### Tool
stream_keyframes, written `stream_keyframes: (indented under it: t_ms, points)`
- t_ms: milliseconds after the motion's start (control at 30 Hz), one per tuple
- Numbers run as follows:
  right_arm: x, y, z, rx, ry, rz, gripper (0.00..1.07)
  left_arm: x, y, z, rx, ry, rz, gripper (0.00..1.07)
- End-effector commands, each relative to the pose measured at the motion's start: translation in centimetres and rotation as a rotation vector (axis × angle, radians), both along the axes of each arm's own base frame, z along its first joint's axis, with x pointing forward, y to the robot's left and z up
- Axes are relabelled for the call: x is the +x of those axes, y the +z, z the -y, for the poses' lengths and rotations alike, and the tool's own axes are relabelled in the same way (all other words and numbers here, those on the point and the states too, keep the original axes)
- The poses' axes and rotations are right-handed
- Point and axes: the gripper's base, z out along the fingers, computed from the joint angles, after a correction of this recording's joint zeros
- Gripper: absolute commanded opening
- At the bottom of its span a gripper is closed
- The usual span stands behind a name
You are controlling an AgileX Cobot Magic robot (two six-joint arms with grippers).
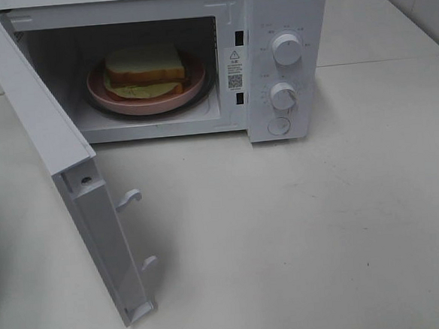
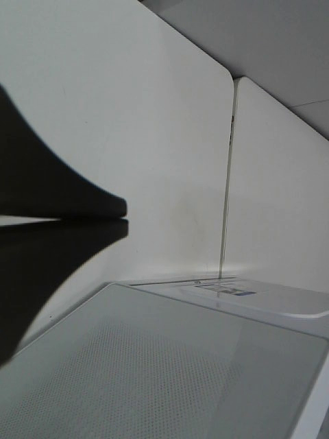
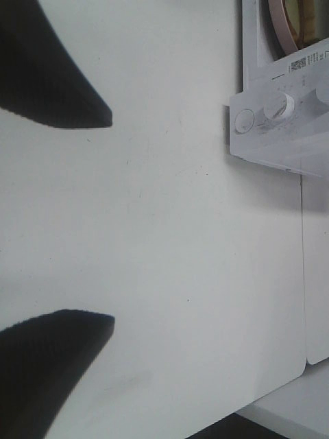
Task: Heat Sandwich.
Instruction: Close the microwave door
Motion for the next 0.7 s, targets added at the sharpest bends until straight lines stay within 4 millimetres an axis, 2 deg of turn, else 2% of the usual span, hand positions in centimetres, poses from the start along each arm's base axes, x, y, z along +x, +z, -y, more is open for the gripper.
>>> stream_keyframes:
  t_ms: [33,167,233,400,700]
  points:
    - [-0.2,0.0,0.0,0.001,-0.004,0.036,0.72,0.7,-0.1,0.1,-0.013,-0.005,0.051,0.0]
    - [-0.2,0.0,0.0,0.001,-0.004,0.036,0.72,1.8,-0.9,0.9,0.028,-0.111,0.084,0.0]
    - [-0.2,0.0,0.0,0.001,-0.004,0.036,0.72,2.5,-1.5,1.8,0.081,-0.233,0.104,0.0]
    - [-0.2,0.0,0.0,0.001,-0.004,0.036,0.72,3.2,-2.5,3.2,0.108,-0.407,0.142,0.0]
    - [-0.2,0.0,0.0,0.001,-0.004,0.036,0.71,3.9,-4.2,4.6,0.071,-0.562,0.186,0.0]
